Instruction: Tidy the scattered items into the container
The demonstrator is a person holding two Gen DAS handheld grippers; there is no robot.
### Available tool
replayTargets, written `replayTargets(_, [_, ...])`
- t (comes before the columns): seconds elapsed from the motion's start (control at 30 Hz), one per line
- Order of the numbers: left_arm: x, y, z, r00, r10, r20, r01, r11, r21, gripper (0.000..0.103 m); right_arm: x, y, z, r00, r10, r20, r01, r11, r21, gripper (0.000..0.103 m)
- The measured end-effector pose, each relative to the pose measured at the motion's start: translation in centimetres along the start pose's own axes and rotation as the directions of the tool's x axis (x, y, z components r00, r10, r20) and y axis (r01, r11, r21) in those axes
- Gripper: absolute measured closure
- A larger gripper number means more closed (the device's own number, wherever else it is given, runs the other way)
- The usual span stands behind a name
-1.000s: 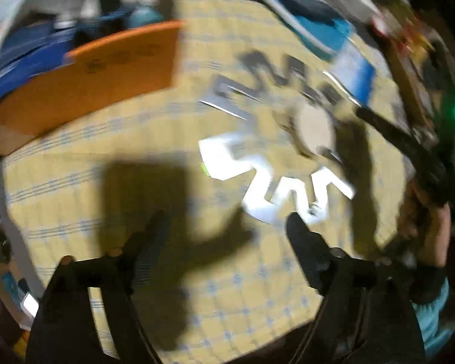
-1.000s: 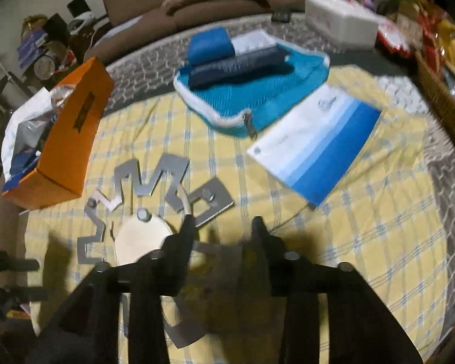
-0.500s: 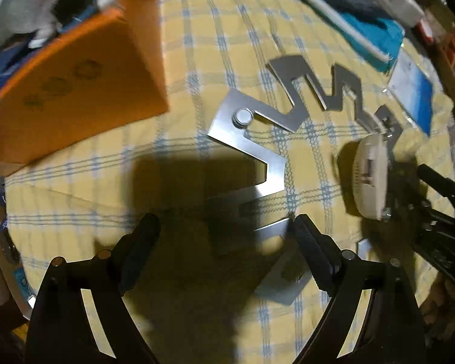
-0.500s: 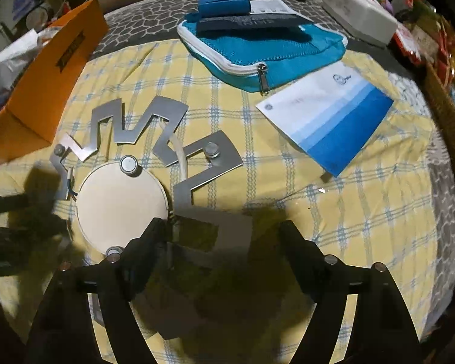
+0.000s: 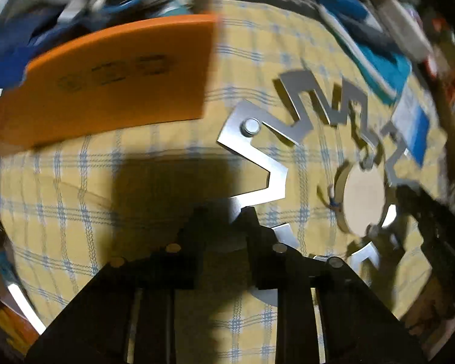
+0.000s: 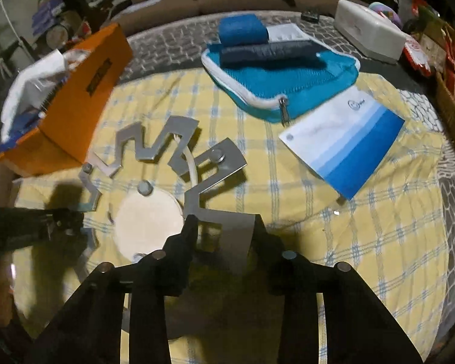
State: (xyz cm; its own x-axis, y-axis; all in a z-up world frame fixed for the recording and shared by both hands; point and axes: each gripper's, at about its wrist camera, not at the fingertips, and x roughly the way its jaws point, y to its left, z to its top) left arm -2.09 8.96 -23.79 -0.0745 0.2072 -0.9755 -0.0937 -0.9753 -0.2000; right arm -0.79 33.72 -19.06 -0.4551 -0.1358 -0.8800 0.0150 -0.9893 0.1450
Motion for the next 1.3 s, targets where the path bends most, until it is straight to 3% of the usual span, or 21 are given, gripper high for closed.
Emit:
replayTargets(0.07, [0.0,0.6,0.0,0.999,-0.029,-0.018,0.029,0.999,-0.02,0.082,-0.3,0.3,0.1,1.0,0.004,0.013,-0.004,1.0,-0.009,0.074])
replayTargets(0.17, [-0.1,0.6,0.5,1.0,-0.007,-0.027,0.007,1.0,-0.018,0.082,-1.0,0.8,0.2,0.999,0.031,0.045,-0.03,0.999,-0.029,0.079])
replayTargets(0.27, [0.0,0.9,0.7,1.0,0.002,-0.023,-0.002,1.0,-0.006,0.072,-1.8,1.0,0.6,0.996,0.06,0.069,-0.058,0.998,-0.037,0.082])
replayTargets(0.37, [0.1,0.2,0.9,1.0,0.017,-0.02,-0.017,1.0,0.013,0.063,-1.1,1.3,0.6,0.998,0.035,0.047,-0.033,0.998,-0.057,0.082])
replayTargets(0.47, [0.3,-0.8,0.7,1.0,0.029,0.0,-0.029,0.998,0.052,0.045,-0.3,1.4,0.1,1.0,0.006,0.012,-0.005,0.998,-0.058,0.08])
replayTargets(0.53, [0.9,-2.1,0.6,0.998,0.056,0.013,-0.057,0.993,0.108,0.023,-0.2,1.6,0.1,1.0,-0.007,0.011,0.007,0.998,-0.064,0.08])
replayTargets(0.63, [1.4,-3.7,0.4,0.996,0.086,0.021,-0.088,0.985,0.146,0.01,-0.5,1.5,0.1,1.0,-0.001,0.017,0.002,0.998,-0.063,0.08])
replayTargets(0.77, [1.3,-4.0,0.3,0.991,0.119,0.06,-0.126,0.984,0.126,0.012,-0.6,1.5,0.0,1.0,0.004,0.013,-0.004,0.998,-0.065,0.08])
replayTargets(0.87, [1.0,-4.0,0.3,0.989,0.138,0.055,-0.144,0.981,0.128,0.019,-0.7,1.5,-0.1,1.0,0.007,0.016,-0.006,0.998,-0.067,0.08])
replayTargets(1.03, [-0.1,-2.0,0.7,0.987,0.101,0.127,-0.096,0.994,-0.045,0.026,-0.7,1.6,0.0,1.0,0.004,0.013,-0.003,0.998,-0.067,0.08])
replayTargets(1.07, [-0.2,-2.1,0.5,0.981,0.118,0.153,-0.108,0.991,-0.074,0.028,-0.7,1.6,0.0,1.0,0.003,0.017,-0.002,0.997,-0.071,0.08])
replayTargets(1.1, [-0.1,-2.7,0.2,0.967,0.178,0.181,-0.165,0.983,-0.085,0.034,-0.9,1.7,0.0,1.0,0.0,0.024,0.001,0.997,-0.076,0.08])
replayTargets(1.17, [0.1,-4.4,-0.8,0.941,0.236,0.241,-0.232,0.972,-0.044,0.043,-1.2,2.0,-0.1,0.998,-0.046,0.046,0.05,0.994,-0.094,0.08])
replayTargets(1.2, [0.0,-4.8,-1.2,0.94,0.228,0.254,-0.226,0.973,-0.04,0.051,-1.4,2.0,0.0,0.995,-0.077,0.06,0.083,0.991,-0.109,0.08])
replayTargets(1.3, [-0.3,-4.8,-0.7,0.953,0.199,0.23,-0.196,0.98,-0.034,0.052,-1.2,1.0,0.1,0.998,-0.035,0.045,0.038,0.997,-0.068,0.08])
